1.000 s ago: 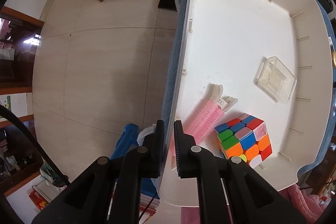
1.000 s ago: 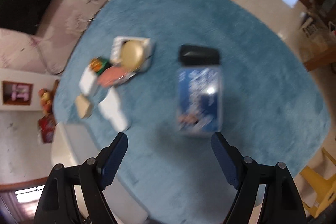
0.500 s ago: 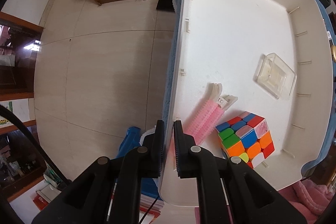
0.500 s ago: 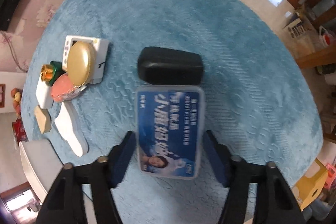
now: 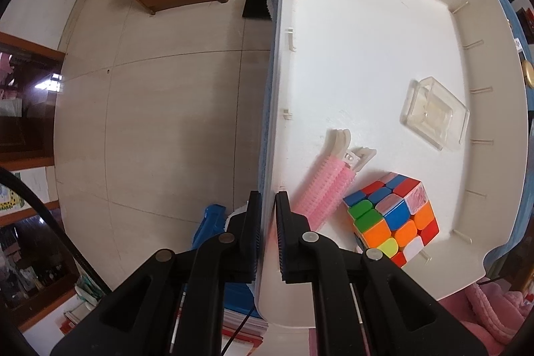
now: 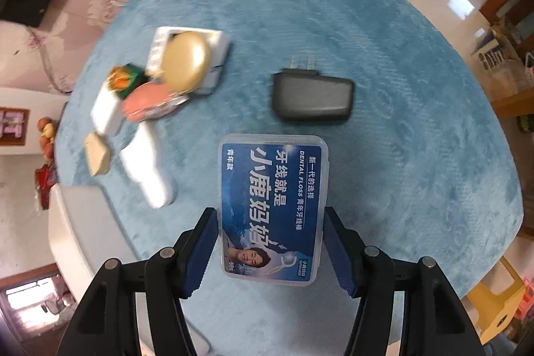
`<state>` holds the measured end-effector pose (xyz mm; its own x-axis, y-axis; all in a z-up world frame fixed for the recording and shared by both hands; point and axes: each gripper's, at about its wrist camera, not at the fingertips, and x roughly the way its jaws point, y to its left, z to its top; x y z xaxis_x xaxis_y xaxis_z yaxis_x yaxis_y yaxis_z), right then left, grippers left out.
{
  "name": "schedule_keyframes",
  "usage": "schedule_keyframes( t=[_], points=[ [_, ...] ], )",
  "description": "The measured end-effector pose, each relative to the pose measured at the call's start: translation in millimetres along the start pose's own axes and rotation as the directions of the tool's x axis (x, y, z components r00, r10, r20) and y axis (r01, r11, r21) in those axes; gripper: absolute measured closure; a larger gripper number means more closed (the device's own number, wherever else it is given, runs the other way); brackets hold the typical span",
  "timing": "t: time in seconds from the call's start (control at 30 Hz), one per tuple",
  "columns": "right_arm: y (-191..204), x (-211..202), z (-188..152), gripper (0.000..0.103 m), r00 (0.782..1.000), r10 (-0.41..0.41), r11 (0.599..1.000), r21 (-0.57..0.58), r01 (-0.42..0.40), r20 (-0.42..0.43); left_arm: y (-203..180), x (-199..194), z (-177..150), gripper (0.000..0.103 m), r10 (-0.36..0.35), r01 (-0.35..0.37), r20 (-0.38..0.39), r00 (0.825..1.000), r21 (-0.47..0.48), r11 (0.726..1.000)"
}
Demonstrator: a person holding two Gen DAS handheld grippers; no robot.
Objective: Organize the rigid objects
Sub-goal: 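Carry the floss box into the white tray and release it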
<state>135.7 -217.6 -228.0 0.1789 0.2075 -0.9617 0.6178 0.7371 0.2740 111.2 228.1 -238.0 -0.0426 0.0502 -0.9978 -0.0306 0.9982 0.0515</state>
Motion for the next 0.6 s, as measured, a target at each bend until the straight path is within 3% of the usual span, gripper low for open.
schedule_keyframes(
  t=[0.33,0.6],
  points=[
    [64,-40,-45,0.040,0.991,0.121,0.979,-0.170,-0.111,0.050,-6,-2,-4,0.096,-0.017,0.015,0.015,1.000,0.079,0.997],
    [116,-72,-93,0.040,0.975,0.201,0.905,-0.398,-0.150,0.090,-6,-4,-6,0.097,-0.048,0.044,0.024,0.999,0.144,0.989]
  ],
)
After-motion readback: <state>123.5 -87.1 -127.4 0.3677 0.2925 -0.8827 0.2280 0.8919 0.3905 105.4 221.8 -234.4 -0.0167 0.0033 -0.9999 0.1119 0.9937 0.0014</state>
